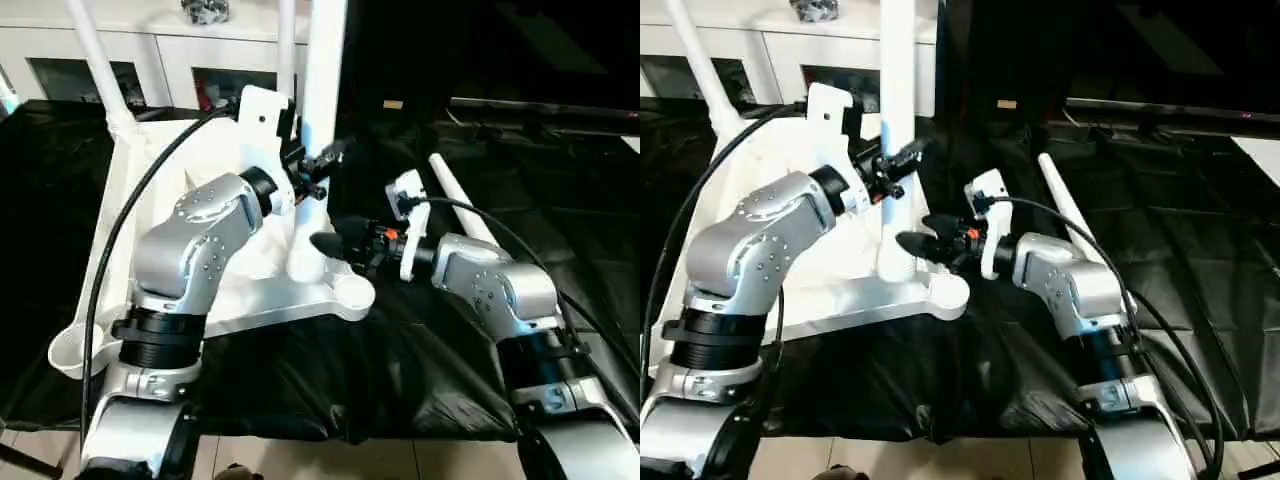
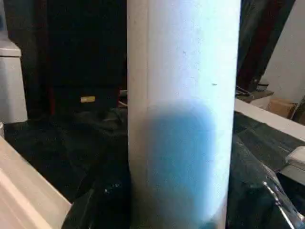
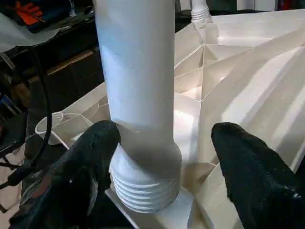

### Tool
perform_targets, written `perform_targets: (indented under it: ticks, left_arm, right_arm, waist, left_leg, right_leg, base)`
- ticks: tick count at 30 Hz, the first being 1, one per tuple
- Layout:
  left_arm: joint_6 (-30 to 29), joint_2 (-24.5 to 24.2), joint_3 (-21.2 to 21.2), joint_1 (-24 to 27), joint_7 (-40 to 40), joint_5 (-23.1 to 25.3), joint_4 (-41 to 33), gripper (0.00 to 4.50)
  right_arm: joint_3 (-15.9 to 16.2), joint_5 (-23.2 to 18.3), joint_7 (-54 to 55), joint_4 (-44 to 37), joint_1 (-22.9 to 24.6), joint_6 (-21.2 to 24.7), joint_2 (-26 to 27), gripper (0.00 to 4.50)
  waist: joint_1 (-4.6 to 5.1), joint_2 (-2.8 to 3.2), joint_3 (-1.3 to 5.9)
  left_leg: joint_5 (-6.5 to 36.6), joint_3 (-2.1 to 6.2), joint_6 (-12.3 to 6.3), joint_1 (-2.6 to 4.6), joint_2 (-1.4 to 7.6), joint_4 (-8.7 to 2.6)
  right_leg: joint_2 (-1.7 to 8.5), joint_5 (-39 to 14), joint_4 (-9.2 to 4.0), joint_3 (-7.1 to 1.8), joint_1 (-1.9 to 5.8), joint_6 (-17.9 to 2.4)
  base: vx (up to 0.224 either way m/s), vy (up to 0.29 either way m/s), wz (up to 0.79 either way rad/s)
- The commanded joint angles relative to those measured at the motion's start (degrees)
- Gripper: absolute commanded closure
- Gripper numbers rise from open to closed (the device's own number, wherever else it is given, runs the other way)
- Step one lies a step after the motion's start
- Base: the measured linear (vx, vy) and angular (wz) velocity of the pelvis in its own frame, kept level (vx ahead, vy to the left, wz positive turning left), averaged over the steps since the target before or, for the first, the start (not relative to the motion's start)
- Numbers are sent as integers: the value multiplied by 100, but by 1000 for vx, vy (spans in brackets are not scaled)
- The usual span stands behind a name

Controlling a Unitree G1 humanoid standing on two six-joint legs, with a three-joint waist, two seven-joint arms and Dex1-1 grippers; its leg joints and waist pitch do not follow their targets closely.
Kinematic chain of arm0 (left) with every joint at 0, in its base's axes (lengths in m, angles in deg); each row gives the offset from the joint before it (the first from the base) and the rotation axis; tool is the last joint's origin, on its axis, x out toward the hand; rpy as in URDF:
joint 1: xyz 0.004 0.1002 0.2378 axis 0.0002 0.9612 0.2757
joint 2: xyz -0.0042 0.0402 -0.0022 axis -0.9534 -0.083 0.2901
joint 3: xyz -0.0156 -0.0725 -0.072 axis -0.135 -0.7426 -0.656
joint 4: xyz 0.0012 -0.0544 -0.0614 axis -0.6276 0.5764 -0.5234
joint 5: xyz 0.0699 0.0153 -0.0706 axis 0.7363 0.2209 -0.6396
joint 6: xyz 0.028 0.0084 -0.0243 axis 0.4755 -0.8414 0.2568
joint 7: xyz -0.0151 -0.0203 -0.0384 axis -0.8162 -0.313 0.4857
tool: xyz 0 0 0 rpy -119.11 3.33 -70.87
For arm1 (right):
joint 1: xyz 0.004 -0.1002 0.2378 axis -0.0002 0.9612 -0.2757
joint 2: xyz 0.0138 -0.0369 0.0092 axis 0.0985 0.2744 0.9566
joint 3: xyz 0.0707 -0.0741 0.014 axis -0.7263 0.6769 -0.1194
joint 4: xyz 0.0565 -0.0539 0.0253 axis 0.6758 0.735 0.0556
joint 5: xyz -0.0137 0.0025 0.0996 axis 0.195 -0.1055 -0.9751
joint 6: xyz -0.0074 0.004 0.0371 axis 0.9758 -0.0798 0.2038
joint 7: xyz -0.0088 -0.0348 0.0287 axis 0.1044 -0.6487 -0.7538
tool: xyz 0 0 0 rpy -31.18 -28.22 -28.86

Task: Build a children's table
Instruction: Pick table leg

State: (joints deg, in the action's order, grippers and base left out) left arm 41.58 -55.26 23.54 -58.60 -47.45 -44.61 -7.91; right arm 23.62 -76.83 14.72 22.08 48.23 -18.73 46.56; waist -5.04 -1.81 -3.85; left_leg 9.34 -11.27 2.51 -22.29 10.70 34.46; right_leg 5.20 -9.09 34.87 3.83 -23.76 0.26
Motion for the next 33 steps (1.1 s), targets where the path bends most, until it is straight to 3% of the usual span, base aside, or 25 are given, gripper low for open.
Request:
perform_targets:
  ticks: [1, 8, 9, 10, 21, 22, 24, 31, 32, 33]
  left_arm:
    - [40, 98, 184, -69, -14, 25, 2, 265]
    - [185, 156, 223, -63, 60, 64, 142, 265]
    - [204, 157, 216, -61, 83, 56, 154, 265]
    - [214, 161, 209, -60, 95, 61, 159, 265]
    - [164, 98, 371, 19, 549, -125, -65, 265]
    - [159, 85, 442, 50, 617, -120, -109, 265]
    - [164, 73, 517, 80, 674, -93, -128, 265]
    - [141, 33, 631, 51, 842, -52, -80, 265]
    - [147, 11, 657, 53, 875, -35, -77, 265]
    - [147, 11, 657, 53, 875, -35, -77, 265]
  right_arm:
    - [-106, -7, 39, -5, -90, 48, -20, 101]
    - [-12, -121, -272, -81, -68, 75, -46, 101]
    - [1, -141, -305, -107, -63, 98, -56, 101]
    - [8, -153, -322, -123, -60, 113, -62, 101]
    - [5, -141, -452, 14, -122, 243, -127, 101]
    - [24, -130, -469, 28, -131, 248, -126, 101]
    - [54, -114, -512, 46, -142, 257, -130, 101]
    - [286, 69, -645, 99, -169, 259, -213, 101]
    - [335, 108, -675, 92, -150, 246, -228, 127]
    - [335, 108, -675, 92, -150, 246, -228, 134]
  waist:
    - [14, 7, 446]
    - [-2, 2, 450]
    - [7, -43, 449]
    - [4, -22, 447]
    - [0, -17, 447]
    - [6, -71, 450]
    - [-4, -40, 447]
    - [5, -43, 439]
    - [12, -91, 437]
    - [-1, -62, 440]
  left_leg:
    - [1414, 127, 188, 128, 222, -422]
    - [1444, 130, 165, 121, 220, -417]
    - [1436, 124, 155, 117, 221, -419]
    - [1423, 132, 151, 112, 221, -420]
    - [1369, 121, 136, 125, 230, -414]
    - [1328, 115, 118, 119, 234, -412]
    - [1316, 120, 110, 122, 235, -415]
    - [1376, 120, 157, 121, 227, -412]
    - [1382, 115, 148, 117, 228, -413]
    - [1365, 121, 151, 125, 233, -413]
  right_leg:
    - [281, -1688, -439, -232, 276, -902]
    - [294, -1764, -454, -229, 277, -883]
    - [289, -1769, -455, -227, 279, -873]
    - [300, -1801, -449, -226, 286, -875]
    - [297, -1695, -436, -231, 274, -976]
    - [297, -1665, -430, -231, 279, -976]
    - [307, -1704, -428, -232, 277, -976]
    - [303, -1912, -455, -232, 272, -871]
    - [302, -1941, -459, -232, 271, -852]
    - [308, -1944, -448, -236, 267, -845]
  base:
    - [0, 0, 0]
    - [0, 0, 0]
    - [0, 0, 0]
    - [0, 0, 0]
    - [0, 0, 0]
    - [0, 0, 0]
    - [0, 0, 0]
    - [0, 0, 0]
    - [0, 0, 0]
    - [0, 0, 0]
